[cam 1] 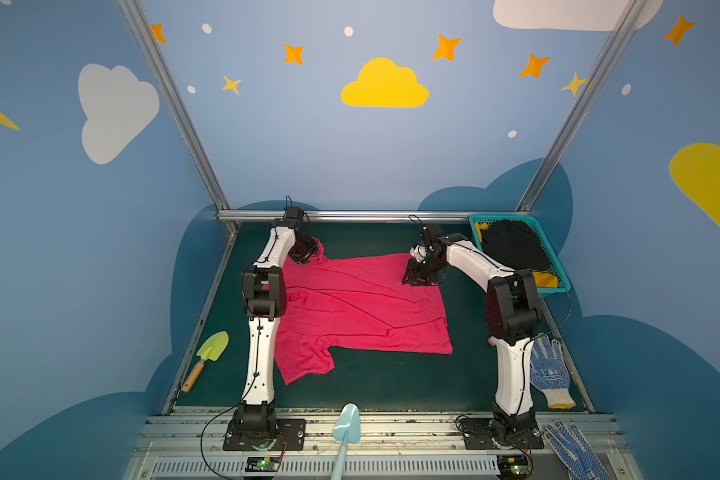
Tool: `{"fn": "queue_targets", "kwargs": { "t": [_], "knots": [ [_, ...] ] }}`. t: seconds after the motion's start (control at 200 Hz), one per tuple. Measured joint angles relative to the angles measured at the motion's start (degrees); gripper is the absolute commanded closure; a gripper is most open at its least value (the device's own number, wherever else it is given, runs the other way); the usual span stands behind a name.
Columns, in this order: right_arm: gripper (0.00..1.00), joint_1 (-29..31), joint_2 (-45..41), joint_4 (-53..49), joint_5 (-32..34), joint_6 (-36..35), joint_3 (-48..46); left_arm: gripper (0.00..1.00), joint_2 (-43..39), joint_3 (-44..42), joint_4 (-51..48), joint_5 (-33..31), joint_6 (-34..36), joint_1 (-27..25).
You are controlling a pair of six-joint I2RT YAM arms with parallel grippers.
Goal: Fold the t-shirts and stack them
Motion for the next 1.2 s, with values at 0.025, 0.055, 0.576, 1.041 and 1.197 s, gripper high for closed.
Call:
{"fn": "queue_targets", "kwargs": {
  "t": [0.025,0.055,0.576,1.041,1.197],
  "knots": [
    [0.63,0.0,0.0,0.1,0.0,0.0,0.0,0.68,0.0,0.0,0.2,0.3,-0.1,-0.1],
    [0.63,0.0,0.0,0.3,-0.1,0.0,0.0,0.69,0.0,0.0,0.3,0.7,-0.2,-0.2],
    [0.63,0.0,0.0,2.0,-1.4,0.8,-2.9,0.82,5.5,6.5,4.9,6.3,-2.1,-1.4],
    [0.64,0.0,0.0,2.5,-2.5,1.5,-3.5,0.47,8.8,8.4,17.9,13.1,-6.0,-3.7],
    [0.63,0.0,0.0,2.7,-2.5,1.5,-3.6,0.38,10.2,9.9,21.7,15.4,-8.0,-4.0]
  ]
}}
